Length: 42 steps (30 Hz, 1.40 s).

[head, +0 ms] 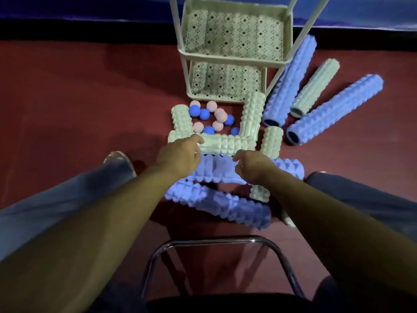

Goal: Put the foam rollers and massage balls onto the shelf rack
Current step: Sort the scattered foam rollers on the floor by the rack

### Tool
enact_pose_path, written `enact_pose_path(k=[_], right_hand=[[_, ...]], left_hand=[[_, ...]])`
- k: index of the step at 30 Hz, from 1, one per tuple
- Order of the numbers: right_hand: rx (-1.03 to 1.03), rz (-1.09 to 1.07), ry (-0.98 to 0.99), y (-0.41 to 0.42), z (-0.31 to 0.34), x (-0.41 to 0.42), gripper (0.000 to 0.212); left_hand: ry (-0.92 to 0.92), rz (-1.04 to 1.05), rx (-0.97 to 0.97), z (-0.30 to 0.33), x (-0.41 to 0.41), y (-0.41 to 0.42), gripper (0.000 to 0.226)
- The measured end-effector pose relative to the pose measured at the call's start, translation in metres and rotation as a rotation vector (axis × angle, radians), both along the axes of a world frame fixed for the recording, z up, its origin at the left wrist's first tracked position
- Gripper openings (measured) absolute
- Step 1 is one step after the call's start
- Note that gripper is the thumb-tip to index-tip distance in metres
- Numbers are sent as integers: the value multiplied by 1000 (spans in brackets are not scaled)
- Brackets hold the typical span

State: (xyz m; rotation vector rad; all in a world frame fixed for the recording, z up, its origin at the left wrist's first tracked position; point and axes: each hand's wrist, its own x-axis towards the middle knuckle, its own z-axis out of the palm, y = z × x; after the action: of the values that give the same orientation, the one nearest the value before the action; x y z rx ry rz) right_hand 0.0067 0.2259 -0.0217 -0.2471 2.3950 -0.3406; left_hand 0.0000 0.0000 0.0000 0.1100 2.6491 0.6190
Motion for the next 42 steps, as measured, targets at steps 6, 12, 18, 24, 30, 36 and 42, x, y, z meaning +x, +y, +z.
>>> enact_pose_path(k=[6, 12, 18, 24, 30, 36, 42], right_hand=[[220, 47, -16, 2, -60, -1, 64], [301, 150, 182, 0, -108, 16, 104], [374, 193, 230, 1, -114, 21, 118], [225, 102, 185, -4, -69, 13, 102], [126, -50, 168, -7, 8, 3, 93], [-49, -284, 193, -6, 92, -9, 95], [-348, -418, 50, -4, 121, -3, 95]], left_hand=[[-77, 31, -134, -82, 5, -8, 53], [-231, 838, 13, -123, 20, -6, 96], [-340, 996, 303, -129, 23, -42, 49], [-155, 900, 457, -78, -2, -49, 33], [-123, 1099, 870, -1, -24, -35, 44], [-471, 1070, 1042, 68, -24, 13, 77], [-501, 906, 1077, 72, -19, 68, 56]])
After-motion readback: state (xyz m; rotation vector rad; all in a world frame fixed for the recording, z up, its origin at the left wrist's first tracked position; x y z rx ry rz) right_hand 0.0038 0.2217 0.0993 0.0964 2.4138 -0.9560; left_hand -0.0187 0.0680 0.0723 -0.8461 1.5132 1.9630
